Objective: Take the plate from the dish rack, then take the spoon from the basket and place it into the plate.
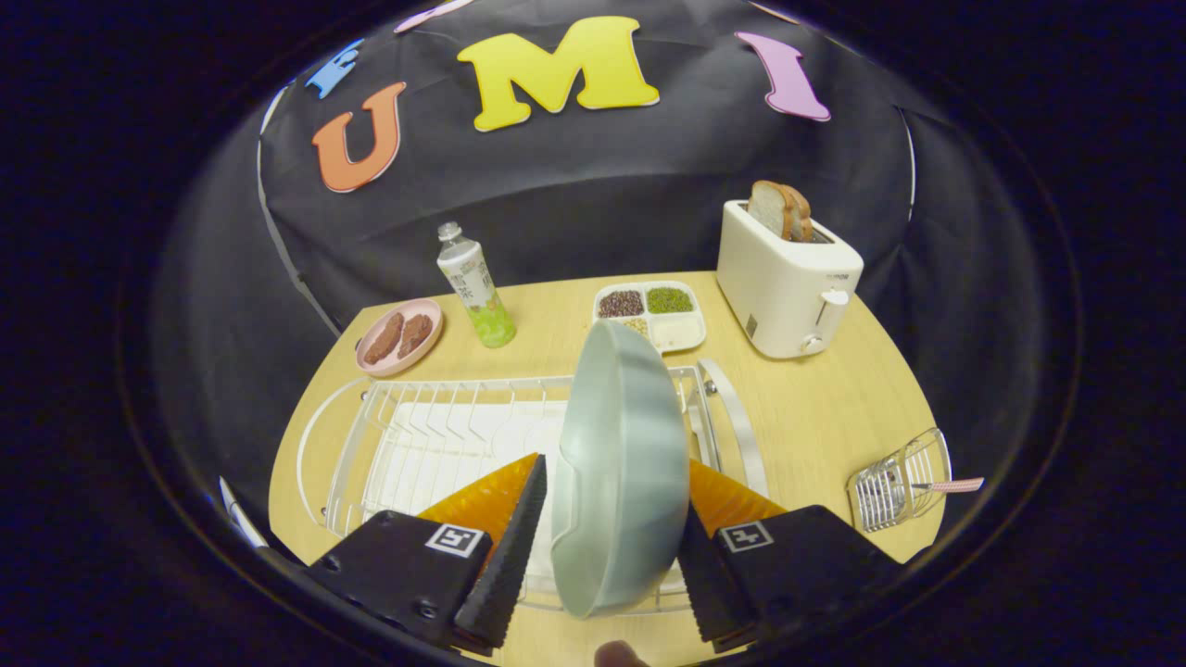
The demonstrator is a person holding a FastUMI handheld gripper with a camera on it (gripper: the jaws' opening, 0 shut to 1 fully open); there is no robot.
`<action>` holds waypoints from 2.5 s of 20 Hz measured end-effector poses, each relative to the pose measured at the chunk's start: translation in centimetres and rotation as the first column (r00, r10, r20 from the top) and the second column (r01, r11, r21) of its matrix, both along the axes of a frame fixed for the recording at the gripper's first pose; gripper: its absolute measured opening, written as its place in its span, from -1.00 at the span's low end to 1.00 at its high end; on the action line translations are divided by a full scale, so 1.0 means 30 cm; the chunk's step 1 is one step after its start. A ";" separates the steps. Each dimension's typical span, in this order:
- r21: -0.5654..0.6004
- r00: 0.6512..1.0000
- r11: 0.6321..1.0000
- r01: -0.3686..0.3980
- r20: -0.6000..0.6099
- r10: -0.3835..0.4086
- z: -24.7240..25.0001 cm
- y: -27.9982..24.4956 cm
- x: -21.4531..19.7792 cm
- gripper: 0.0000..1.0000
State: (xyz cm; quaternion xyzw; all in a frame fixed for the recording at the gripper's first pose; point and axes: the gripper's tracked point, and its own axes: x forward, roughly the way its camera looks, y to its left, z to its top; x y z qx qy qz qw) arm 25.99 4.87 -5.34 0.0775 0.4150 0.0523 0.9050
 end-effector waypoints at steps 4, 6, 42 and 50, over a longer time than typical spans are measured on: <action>-0.039 0.996 0.997 0.069 -0.048 -0.071 -0.009 -0.013 -0.013 -0.14; -0.060 0.993 0.994 0.097 -0.059 -0.100 -0.009 -0.023 -0.012 -0.18; 0.488 0.984 0.863 0.133 -0.172 -0.054 -0.411 -0.102 -0.764 -0.33; 0.468 0.991 0.877 0.111 -0.112 -0.066 -0.468 -0.198 -0.699 0.00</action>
